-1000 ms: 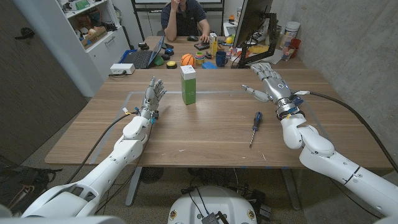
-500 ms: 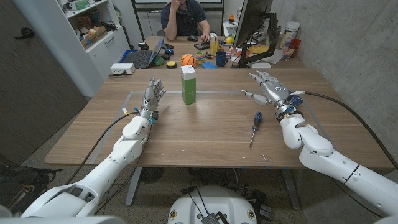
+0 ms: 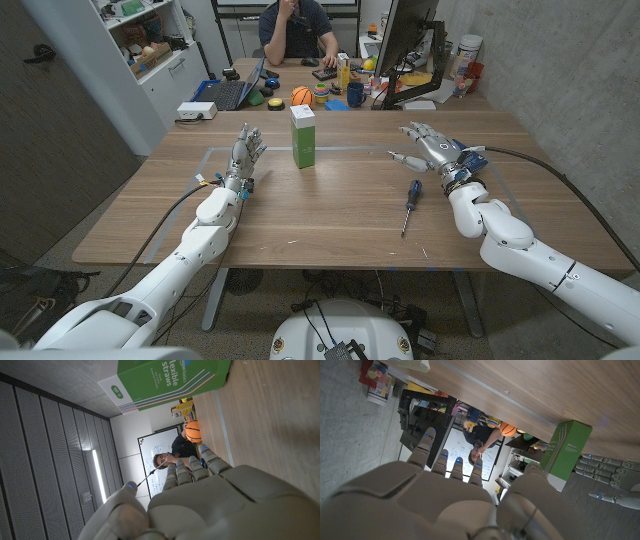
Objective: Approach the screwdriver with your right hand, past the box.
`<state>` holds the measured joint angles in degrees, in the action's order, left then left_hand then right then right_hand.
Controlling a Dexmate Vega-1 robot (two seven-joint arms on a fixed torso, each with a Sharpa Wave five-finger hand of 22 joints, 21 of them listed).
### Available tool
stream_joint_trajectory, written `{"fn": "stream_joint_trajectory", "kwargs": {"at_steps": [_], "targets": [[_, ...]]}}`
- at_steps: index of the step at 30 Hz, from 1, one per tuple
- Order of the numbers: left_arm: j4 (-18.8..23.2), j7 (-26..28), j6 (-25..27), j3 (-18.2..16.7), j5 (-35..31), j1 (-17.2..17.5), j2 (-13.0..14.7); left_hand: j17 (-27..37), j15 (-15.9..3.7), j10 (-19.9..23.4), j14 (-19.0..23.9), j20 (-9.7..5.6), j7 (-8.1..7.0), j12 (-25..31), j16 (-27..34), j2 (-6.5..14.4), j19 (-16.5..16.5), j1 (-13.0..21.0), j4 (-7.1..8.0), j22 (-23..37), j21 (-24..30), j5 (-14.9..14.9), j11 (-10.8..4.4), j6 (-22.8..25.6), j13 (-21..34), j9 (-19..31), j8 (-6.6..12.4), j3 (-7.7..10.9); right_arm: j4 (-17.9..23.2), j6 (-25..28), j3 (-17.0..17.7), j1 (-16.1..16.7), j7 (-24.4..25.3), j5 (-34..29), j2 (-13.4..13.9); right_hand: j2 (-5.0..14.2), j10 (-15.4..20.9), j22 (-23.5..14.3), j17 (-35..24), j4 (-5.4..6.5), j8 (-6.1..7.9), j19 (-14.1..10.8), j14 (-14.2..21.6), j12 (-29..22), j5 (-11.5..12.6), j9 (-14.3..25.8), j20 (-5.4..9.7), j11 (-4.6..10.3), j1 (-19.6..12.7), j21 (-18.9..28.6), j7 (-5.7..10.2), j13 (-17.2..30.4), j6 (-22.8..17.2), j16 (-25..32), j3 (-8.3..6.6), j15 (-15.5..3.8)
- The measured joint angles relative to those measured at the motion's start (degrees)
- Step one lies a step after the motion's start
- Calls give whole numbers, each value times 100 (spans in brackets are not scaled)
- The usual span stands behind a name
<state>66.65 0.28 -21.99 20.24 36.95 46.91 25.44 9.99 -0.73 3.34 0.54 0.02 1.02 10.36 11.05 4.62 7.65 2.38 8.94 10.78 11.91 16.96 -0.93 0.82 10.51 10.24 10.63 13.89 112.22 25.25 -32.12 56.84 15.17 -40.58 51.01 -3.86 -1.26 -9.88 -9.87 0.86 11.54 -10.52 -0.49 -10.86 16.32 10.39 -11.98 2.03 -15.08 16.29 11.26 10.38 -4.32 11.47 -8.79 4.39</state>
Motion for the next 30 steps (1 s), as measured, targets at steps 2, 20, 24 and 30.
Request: {"fn": "stream_joint_trajectory", "kwargs": {"at_steps": [2,20,24,30], "targets": [[7,6,0,-2,0,6,4,0,0,0,0,0,0,0,0,0,0,0,0,0,0,0,0,0,0,0,0,0,-6,1,-16,-15,-37,18,11,18,0,0,0,0,0,-20,0,0,0,0,-20,0,-28,0,0,0,0,0,0,0],[100,42,23,-17,12,64,39,0,0,0,0,0,0,0,0,23,0,-23,0,0,0,0,0,0,0,0,0,0,-119,27,-228,-222,-462,141,90,107,55,-1,-1,-104,-40,-684,268,0,66,1,-31,54,-224,-22,71,1,-214,46,57,-124],[115,43,27,-20,12,68,42,0,0,0,0,0,0,25,0,23,0,-23,0,0,0,0,0,0,0,0,0,0,-131,173,-320,-296,-775,127,97,86,55,-1,-1,-111,-40,-754,297,0,66,1,-17,54,-245,-22,92,1,-235,45,63,-136],[128,44,31,-20,12,70,44,0,0,0,0,0,0,25,0,23,0,-23,24,0,0,0,0,0,0,0,0,-24,-152,287,-443,-409,-972,86,97,88,254,21,20,-241,-40,-1267,559,0,122,1,-8,145,-525,-35,110,1,-343,45,129,-292]]}}
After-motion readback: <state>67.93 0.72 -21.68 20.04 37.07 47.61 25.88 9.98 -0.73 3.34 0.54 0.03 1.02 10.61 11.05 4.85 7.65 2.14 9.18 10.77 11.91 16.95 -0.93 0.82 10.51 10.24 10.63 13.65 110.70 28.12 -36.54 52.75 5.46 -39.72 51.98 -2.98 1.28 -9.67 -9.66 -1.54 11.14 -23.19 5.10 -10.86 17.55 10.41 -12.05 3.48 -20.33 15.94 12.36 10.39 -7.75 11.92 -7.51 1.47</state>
